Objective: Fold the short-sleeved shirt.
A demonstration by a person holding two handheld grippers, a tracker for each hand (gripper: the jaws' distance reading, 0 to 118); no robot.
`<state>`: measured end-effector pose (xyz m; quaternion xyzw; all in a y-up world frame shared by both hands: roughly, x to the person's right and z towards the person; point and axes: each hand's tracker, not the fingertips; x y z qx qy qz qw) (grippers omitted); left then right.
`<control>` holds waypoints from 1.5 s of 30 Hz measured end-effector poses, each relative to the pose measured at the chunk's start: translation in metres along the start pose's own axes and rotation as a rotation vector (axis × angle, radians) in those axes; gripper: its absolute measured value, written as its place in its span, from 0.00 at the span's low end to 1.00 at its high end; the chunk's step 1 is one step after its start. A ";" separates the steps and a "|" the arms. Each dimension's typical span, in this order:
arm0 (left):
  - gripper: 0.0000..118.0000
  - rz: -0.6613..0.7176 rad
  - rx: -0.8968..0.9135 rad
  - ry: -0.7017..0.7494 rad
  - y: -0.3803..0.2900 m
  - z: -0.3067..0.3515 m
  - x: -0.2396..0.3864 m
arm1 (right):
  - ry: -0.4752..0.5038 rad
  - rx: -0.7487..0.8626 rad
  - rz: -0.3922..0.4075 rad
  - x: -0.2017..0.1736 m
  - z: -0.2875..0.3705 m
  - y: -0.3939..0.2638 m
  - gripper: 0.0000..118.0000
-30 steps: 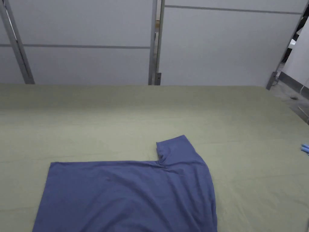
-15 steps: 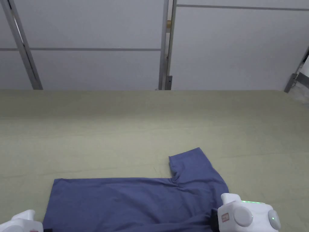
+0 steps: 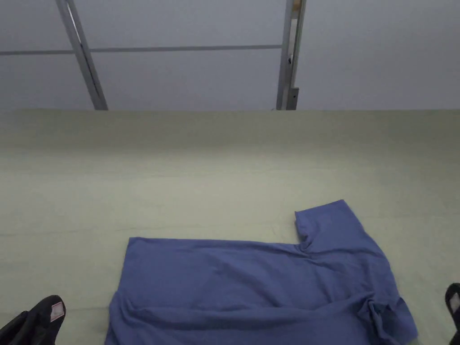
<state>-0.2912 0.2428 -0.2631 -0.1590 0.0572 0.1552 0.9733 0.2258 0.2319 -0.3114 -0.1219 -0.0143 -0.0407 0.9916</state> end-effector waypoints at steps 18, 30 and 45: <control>0.97 -0.033 -0.850 0.198 -0.107 -0.181 -0.050 | 0.026 -0.245 -0.012 0.014 0.027 -0.039 0.02; 0.06 -0.097 -0.776 0.158 -0.099 -0.148 -0.023 | -0.001 -0.951 -0.048 0.018 -0.131 -0.152 0.98; 0.06 -0.027 -0.836 0.109 -0.079 -0.033 -0.036 | 0.164 -0.871 -0.180 0.041 -0.029 -0.074 0.05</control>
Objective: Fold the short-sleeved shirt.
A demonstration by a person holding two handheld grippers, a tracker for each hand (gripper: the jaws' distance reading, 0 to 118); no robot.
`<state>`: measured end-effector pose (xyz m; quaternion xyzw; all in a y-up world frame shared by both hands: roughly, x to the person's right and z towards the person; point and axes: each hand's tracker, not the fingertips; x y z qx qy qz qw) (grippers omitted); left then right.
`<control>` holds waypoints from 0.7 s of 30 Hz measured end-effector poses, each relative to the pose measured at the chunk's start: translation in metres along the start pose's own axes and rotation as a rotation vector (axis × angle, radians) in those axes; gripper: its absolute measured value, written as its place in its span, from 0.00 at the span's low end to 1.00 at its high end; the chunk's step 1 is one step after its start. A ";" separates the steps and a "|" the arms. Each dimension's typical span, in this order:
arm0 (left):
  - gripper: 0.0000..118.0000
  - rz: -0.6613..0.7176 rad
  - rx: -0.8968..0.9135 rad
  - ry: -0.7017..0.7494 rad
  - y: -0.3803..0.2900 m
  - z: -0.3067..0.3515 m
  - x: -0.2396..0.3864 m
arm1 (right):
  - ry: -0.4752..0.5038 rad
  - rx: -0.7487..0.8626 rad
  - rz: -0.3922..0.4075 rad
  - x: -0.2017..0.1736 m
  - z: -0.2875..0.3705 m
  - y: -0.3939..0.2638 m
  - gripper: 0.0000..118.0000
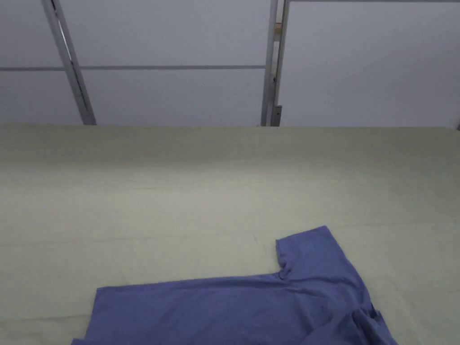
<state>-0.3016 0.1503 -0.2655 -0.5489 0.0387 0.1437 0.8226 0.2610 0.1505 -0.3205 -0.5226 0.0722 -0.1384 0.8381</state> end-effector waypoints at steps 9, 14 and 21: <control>0.17 0.107 -0.144 0.082 -0.053 -0.050 -0.021 | -0.178 -0.190 -0.008 0.025 -0.052 -0.043 0.30; 1.00 0.018 0.238 0.189 -0.019 0.053 -0.011 | -0.213 0.263 0.117 0.003 0.043 -0.015 0.97; 0.98 -0.006 1.070 -0.040 0.036 0.201 0.060 | -0.059 1.050 0.207 -0.085 0.162 0.040 0.90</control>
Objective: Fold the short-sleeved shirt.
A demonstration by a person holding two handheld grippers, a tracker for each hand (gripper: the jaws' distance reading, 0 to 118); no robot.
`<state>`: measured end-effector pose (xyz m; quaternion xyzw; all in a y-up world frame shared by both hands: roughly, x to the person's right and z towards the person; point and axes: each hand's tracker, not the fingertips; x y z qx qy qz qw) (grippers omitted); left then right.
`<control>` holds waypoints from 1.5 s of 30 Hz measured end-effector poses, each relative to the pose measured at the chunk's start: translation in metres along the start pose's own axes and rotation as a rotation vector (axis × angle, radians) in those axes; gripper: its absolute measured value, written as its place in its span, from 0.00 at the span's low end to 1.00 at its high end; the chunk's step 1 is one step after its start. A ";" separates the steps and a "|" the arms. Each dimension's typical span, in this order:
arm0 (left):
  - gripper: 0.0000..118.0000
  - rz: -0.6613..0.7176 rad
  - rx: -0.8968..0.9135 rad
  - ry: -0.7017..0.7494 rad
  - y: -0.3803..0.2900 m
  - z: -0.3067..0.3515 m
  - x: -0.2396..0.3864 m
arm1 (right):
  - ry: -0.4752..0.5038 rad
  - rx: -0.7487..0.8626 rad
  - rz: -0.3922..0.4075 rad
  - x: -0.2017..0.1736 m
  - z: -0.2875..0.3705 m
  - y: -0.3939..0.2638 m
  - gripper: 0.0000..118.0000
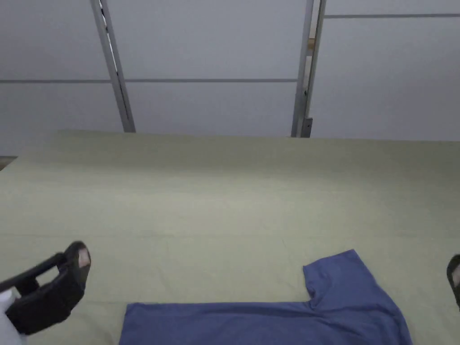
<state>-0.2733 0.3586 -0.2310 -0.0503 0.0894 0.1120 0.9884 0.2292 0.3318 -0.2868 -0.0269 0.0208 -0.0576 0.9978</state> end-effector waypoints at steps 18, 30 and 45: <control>1.00 -0.077 -1.026 0.082 -0.167 -0.263 -0.070 | 0.043 -0.199 0.002 -0.026 -0.043 -0.044 0.02; 0.08 -0.191 -1.030 0.132 -0.236 -0.264 -0.065 | -0.033 -0.527 0.032 0.006 -0.118 -0.112 0.62; 0.03 -0.133 -0.880 0.098 -0.204 -0.225 -0.046 | -0.110 -1.100 0.109 0.041 -0.264 -0.228 0.52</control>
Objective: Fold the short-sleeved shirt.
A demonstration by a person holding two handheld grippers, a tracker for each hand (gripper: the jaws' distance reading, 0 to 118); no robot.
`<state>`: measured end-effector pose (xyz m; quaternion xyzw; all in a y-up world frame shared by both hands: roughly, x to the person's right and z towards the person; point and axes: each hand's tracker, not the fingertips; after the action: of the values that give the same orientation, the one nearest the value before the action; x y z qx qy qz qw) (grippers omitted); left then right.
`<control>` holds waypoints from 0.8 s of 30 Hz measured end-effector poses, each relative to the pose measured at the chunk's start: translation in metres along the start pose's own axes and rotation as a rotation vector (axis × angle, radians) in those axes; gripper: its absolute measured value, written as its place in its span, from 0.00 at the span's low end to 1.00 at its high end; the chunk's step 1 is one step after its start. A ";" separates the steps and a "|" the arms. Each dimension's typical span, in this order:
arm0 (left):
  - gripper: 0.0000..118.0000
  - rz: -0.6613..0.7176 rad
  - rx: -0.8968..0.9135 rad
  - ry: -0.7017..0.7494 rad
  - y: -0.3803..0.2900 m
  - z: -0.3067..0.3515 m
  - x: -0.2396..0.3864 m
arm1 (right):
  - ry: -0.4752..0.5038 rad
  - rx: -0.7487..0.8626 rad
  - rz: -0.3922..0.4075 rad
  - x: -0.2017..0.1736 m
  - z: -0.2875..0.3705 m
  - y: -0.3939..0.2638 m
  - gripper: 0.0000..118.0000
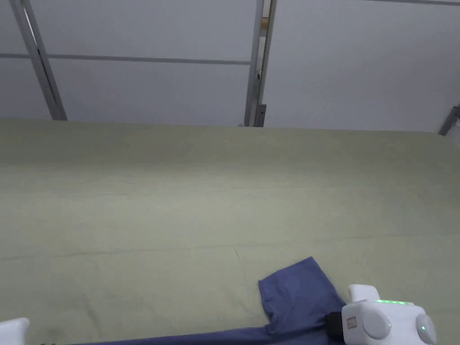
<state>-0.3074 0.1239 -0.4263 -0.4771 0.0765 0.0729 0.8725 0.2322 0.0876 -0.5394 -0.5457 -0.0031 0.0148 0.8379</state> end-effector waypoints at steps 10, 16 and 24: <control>0.03 0.027 0.119 -0.102 -0.001 0.090 -0.008 | 0.153 0.252 0.027 0.023 0.128 -0.030 0.02; 0.03 -0.017 0.113 -0.109 -0.055 0.157 -0.020 | 0.168 0.260 0.041 0.049 0.201 -0.100 0.02; 0.03 -0.187 -0.251 -0.011 -0.168 0.113 -0.021 | 0.070 -0.009 0.133 0.044 0.143 -0.203 0.02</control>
<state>-0.2869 0.1284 -0.2240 -0.5870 0.0172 0.0032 0.8094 0.2776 0.1377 -0.2969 -0.5487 0.0626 0.0513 0.8321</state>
